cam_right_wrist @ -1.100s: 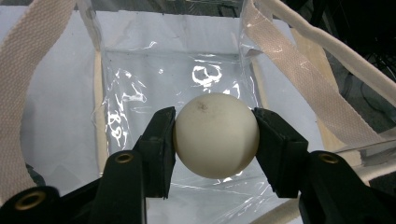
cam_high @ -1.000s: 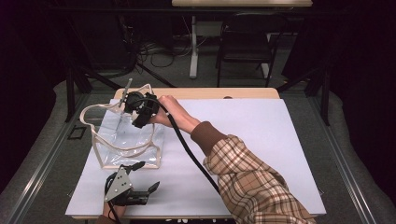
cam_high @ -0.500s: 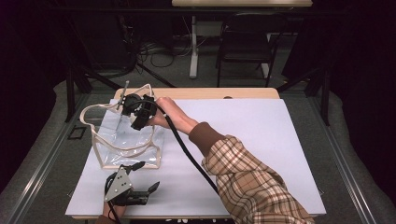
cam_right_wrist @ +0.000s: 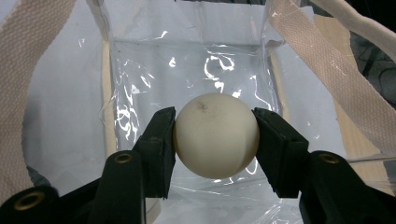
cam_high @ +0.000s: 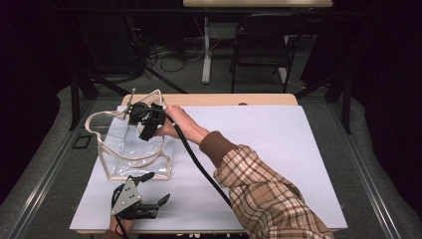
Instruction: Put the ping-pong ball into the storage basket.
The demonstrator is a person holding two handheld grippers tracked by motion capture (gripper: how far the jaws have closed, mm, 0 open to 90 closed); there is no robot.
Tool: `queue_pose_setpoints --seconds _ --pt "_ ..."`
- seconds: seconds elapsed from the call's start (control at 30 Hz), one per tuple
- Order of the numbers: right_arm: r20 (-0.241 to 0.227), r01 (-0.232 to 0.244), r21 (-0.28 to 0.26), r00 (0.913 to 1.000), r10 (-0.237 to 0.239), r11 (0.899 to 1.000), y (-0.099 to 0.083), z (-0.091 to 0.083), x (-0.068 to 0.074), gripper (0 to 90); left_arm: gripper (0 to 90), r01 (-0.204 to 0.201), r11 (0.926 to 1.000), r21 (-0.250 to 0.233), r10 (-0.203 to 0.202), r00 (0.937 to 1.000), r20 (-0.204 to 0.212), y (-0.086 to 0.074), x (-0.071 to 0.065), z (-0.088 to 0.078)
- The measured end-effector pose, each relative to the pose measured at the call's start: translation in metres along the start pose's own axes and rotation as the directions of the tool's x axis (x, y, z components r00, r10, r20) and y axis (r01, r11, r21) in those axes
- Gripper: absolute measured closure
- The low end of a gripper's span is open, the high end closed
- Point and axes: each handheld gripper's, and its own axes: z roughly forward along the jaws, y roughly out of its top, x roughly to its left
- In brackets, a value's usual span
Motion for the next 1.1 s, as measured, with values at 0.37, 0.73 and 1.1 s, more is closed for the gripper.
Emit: queue_pose_setpoints --seconds 0.37,0.73,1.1 --pt "-0.009 0.005 0.005 0.9999 -0.005 1.000 0.001 0.006 0.002 50.2 16.2 0.003 1.0000 -0.002 -0.003 1.0000 0.001 0.000 0.000 0.000" --pt "-0.007 -0.047 -0.045 0.9989 0.046 0.998 -0.004 -0.004 -0.003 24.8 16.2 0.001 1.0000 -0.001 -0.001 1.0000 0.000 0.000 0.000 0.000" --pt "-0.040 -0.134 -0.202 0.9908 0.129 0.970 -0.029 -0.045 -0.017 10.5 16.2 0.000 1.0000 0.001 0.000 1.0000 -0.001 0.000 0.000 0.000"
